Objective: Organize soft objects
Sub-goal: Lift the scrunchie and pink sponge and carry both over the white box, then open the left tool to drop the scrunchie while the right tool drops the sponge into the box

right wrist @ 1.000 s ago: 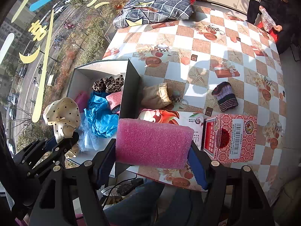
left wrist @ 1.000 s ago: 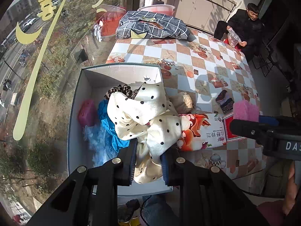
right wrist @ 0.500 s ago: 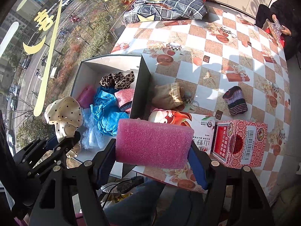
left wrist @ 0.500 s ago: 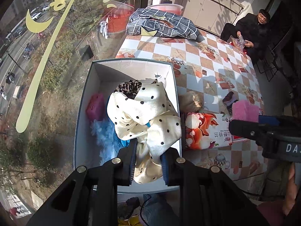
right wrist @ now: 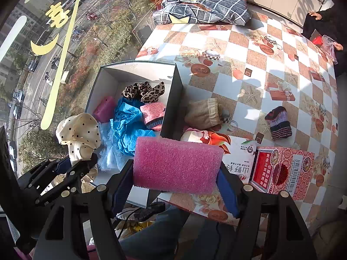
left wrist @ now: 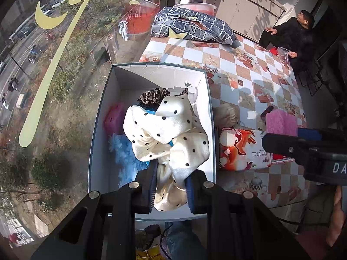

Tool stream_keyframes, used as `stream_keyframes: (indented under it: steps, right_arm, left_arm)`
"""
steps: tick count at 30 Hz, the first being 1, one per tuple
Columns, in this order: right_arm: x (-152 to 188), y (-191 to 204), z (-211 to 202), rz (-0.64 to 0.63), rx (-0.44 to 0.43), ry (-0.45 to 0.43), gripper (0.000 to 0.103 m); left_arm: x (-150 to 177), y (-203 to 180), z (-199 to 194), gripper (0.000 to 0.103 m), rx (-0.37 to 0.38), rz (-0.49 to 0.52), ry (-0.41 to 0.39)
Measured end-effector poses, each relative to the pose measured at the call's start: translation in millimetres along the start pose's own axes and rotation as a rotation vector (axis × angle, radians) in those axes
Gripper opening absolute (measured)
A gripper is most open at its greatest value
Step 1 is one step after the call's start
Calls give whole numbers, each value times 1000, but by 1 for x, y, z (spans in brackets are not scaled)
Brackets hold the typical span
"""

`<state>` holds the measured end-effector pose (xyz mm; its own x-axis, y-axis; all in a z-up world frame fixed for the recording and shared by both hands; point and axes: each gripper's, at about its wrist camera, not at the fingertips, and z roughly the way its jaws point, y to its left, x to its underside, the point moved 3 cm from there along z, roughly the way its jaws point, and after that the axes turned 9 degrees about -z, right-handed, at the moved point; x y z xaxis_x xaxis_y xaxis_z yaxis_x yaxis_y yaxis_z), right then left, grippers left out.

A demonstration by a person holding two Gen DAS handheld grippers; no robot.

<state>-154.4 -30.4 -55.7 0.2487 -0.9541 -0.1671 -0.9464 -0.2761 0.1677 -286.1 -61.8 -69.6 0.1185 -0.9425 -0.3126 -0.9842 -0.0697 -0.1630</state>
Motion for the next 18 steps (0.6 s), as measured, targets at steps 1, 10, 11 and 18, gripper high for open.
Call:
stream_keyframes:
  steps: [1,10,11,18]
  right_arm:
    - [-1,1,0,-4,-1,-1,73]
    - [-13,14,2,-48,-2,-8,73]
    - [-14,16,2,-54,-3,-9,73]
    - [-23,27,3,-96,-15,-16,73]
  left_arm:
    - [0,1,1,25,-1,-3,2]
    - [1,9,6,25,-12,-25,19]
    - [1,10,6,25,-13,-28,20]
    - [1,17,10,25,-17,-55,29]
